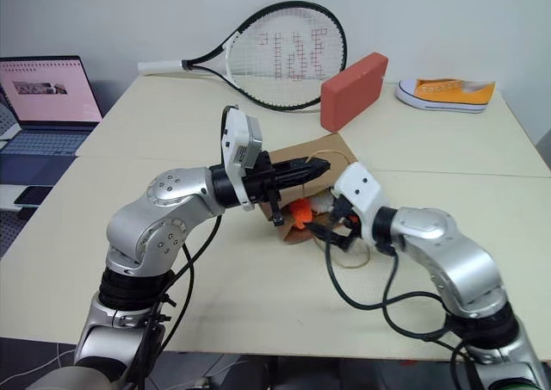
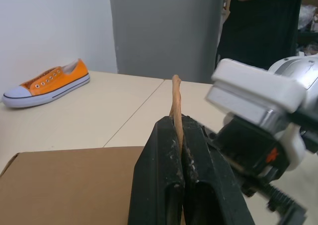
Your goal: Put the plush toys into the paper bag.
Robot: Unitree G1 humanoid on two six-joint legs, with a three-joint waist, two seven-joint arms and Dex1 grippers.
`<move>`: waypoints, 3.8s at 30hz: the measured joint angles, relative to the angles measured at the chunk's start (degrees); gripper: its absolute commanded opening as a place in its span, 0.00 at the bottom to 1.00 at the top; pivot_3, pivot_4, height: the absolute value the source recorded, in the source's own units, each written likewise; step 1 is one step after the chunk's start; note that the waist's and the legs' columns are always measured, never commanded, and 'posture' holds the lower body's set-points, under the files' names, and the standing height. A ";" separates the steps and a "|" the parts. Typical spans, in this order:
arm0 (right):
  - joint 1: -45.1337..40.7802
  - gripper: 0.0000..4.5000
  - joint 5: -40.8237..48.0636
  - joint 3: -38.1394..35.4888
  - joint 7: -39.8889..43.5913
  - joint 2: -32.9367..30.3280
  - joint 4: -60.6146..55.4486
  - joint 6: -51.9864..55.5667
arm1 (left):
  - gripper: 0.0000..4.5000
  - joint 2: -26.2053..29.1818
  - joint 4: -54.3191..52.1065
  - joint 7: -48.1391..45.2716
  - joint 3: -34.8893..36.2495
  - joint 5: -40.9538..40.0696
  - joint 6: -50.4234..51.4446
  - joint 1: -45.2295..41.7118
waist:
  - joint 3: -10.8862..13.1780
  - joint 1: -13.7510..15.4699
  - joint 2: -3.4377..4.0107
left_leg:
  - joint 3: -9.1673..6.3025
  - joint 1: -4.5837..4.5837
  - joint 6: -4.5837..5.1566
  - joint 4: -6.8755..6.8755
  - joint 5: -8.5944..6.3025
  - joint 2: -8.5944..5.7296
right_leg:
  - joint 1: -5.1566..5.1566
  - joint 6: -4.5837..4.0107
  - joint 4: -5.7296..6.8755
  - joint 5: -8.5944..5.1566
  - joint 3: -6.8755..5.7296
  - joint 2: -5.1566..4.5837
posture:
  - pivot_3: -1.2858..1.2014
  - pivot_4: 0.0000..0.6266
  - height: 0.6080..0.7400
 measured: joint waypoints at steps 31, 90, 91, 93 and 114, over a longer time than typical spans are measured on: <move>14.19 0.01 -5.66 -0.66 0.18 -0.35 15.93 -12.95 | 0.00 0.85 -0.18 0.28 0.24 -0.16 0.00 0.41 | 0.00 -0.11 0.00 | 0.09 0.04 0.00 0.01 0.00 0.02 | 0.01 0.01 0.00 0.00 0.05 0.01 | 0.52 0.24 1.00; -8.52 1.00 36.12 -30.14 -7.15 -18.57 16.89 15.37 | 0.94 1.67 30.93 -19.79 -0.18 9.86 -8.28 -21.29 | 0.03 -0.10 0.04 | 0.11 -0.08 0.01 -0.10 0.00 0.01 | -0.13 0.01 0.00 -0.01 0.06 0.00 | 0.52 0.24 1.00; -8.47 1.00 35.47 -30.15 -5.67 -20.29 17.37 14.57 | 0.99 2.07 29.65 -19.29 -0.07 9.86 -8.28 -20.19 | 0.03 -0.10 0.04 | 0.11 -0.07 0.01 -0.10 0.00 0.01 | -0.13 0.01 0.00 -0.01 0.06 0.00 | 0.52 0.24 1.00; -8.26 1.00 34.66 -30.18 -3.57 -22.52 17.76 13.29 | 1.00 2.81 28.34 -18.35 0.28 9.86 -8.25 -18.90 | 0.03 -0.08 0.04 | 0.11 -0.07 0.01 -0.10 0.00 0.02 | -0.13 0.01 0.00 -0.01 0.05 0.00 | 0.52 0.24 1.00; 12.97 1.00 24.40 -34.33 16.55 -27.13 6.34 -7.50 | 1.00 4.22 -0.26 -3.82 11.38 -0.84 -1.97 10.26 | 0.02 0.09 0.03 | 0.18 0.07 0.00 0.00 0.00 0.04 | 0.03 0.08 -0.01 0.01 0.10 -0.02 | 0.52 0.24 1.00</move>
